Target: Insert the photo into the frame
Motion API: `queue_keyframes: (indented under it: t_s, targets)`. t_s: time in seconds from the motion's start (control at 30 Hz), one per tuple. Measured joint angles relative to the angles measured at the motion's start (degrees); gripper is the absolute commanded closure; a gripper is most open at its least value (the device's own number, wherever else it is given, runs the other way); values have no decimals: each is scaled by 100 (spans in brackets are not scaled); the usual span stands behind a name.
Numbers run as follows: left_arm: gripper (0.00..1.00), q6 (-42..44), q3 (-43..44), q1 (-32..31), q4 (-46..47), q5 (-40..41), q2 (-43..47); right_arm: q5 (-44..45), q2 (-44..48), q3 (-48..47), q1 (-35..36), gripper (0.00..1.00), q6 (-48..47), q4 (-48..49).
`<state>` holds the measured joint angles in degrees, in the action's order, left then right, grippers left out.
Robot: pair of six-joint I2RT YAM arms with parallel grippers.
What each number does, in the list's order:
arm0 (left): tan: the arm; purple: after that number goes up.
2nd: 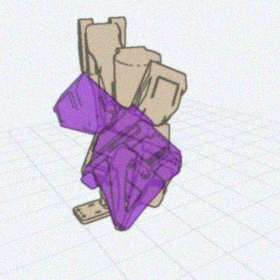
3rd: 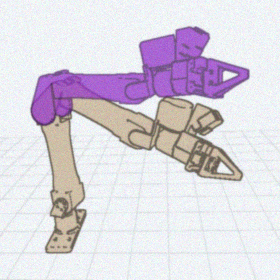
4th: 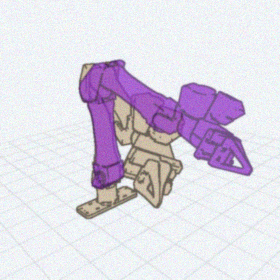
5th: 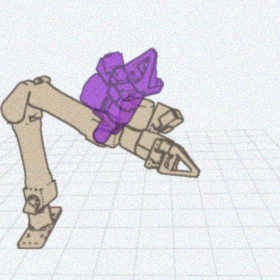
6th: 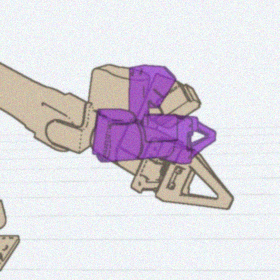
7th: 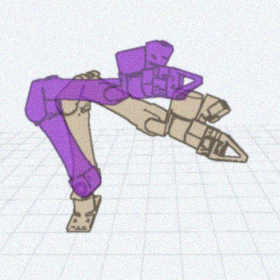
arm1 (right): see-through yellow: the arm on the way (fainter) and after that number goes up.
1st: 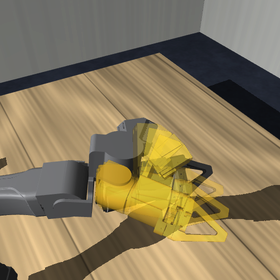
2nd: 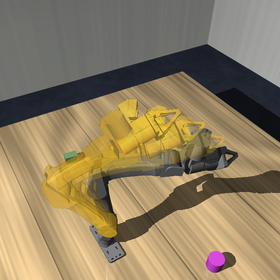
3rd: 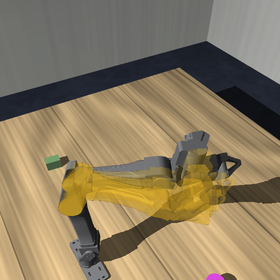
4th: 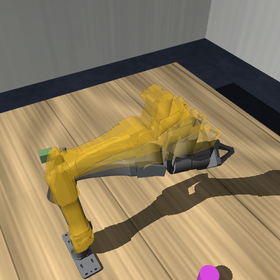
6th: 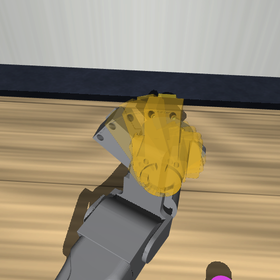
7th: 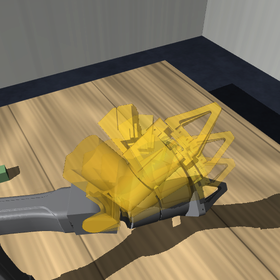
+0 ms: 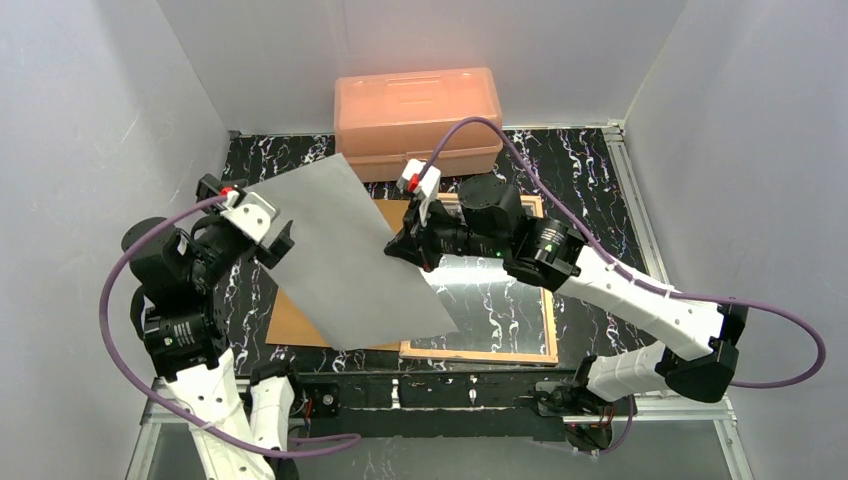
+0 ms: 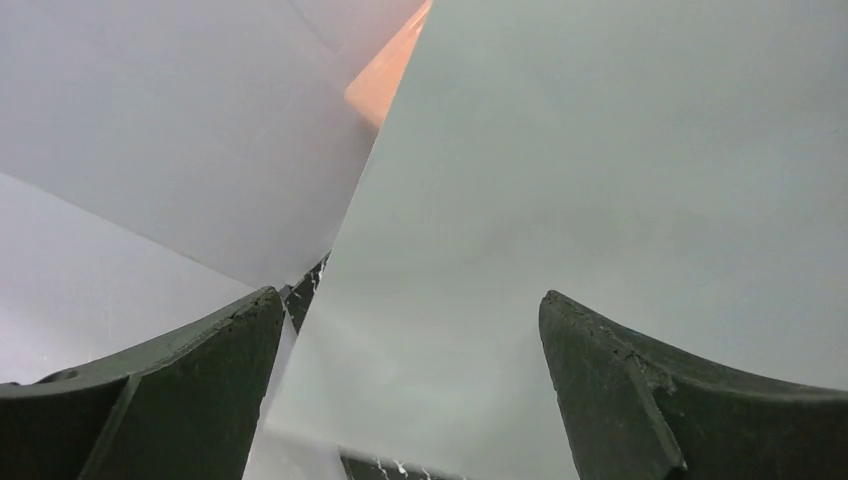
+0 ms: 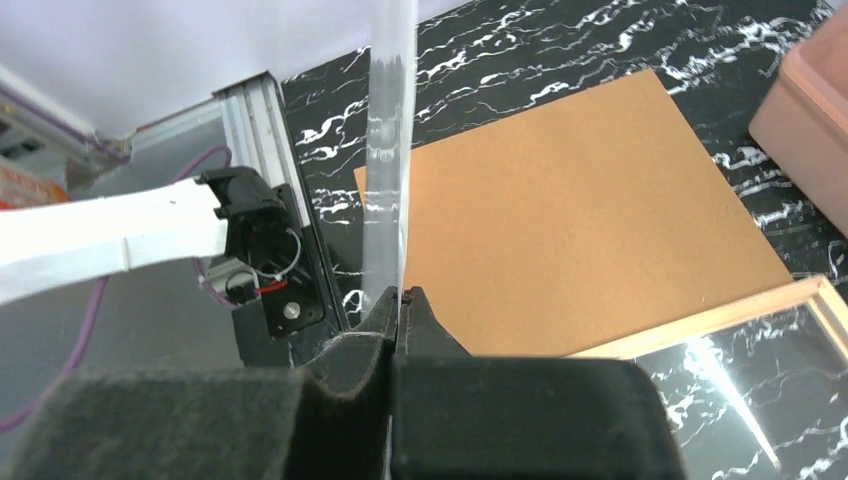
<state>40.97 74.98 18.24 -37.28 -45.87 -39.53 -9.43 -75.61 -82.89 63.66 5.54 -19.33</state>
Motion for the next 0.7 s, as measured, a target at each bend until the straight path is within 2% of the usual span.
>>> queue_keyframes:
  t_s: [0.1, 0.2, 0.33, 0.43, 0.5, 0.7]
  targets:
    - [2, -330, -2, 0, 166, 234, -116, 192, 2, -129, -142, 99, 431, -162]
    - [2, -496, -17, 0, 258, 385, -103, 212, 24, -133, -640, 99, 876, -389]
    - [1, -544, -48, 0, 293, 579, -50, -24, 39, 70, -1996, 99, 1458, -774]
    - [1, -535, -81, 0, 280, 673, -24, -398, 83, 573, -3086, 99, 1709, -1029]
    - [2, -520, -136, 0, 245, 704, 4, -568, 116, 933, -3556, 99, 1751, -1259]
    - [2, -496, -142, 0, -214, 599, -70, -785, 269, 1300, -4070, 99, 1593, -1967]
